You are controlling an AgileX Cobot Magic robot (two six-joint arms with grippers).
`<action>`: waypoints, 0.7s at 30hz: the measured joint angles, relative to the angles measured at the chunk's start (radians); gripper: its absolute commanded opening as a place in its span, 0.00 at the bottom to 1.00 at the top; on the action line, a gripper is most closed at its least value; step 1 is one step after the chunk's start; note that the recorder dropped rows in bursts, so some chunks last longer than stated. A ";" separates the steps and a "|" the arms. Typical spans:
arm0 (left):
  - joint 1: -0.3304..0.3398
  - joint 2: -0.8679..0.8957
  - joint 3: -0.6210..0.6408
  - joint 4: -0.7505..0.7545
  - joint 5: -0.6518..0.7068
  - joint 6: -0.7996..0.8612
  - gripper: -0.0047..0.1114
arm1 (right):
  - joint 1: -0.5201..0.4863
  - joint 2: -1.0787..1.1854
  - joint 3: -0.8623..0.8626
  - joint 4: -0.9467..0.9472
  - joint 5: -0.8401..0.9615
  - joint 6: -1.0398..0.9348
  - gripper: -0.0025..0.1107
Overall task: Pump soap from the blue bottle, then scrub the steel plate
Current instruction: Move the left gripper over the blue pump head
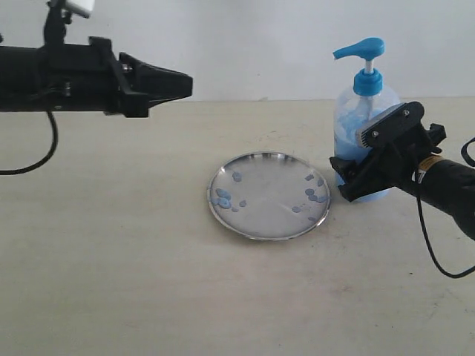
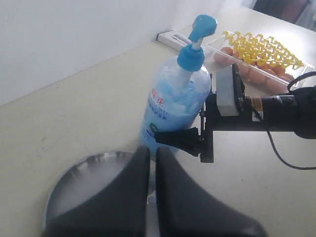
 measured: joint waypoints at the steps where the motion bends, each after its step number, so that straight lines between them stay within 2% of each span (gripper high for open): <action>1: -0.022 0.020 -0.026 0.000 -0.013 0.019 0.08 | 0.000 0.000 0.000 -0.002 0.002 0.000 0.02; 8: -0.156 0.129 -0.226 -0.003 -0.051 0.105 0.08 | 0.000 -0.002 0.000 -0.023 0.010 0.000 0.02; 21: -0.274 0.262 -0.471 -0.007 -0.089 0.114 0.08 | 0.000 -0.002 0.000 -0.053 0.012 0.008 0.02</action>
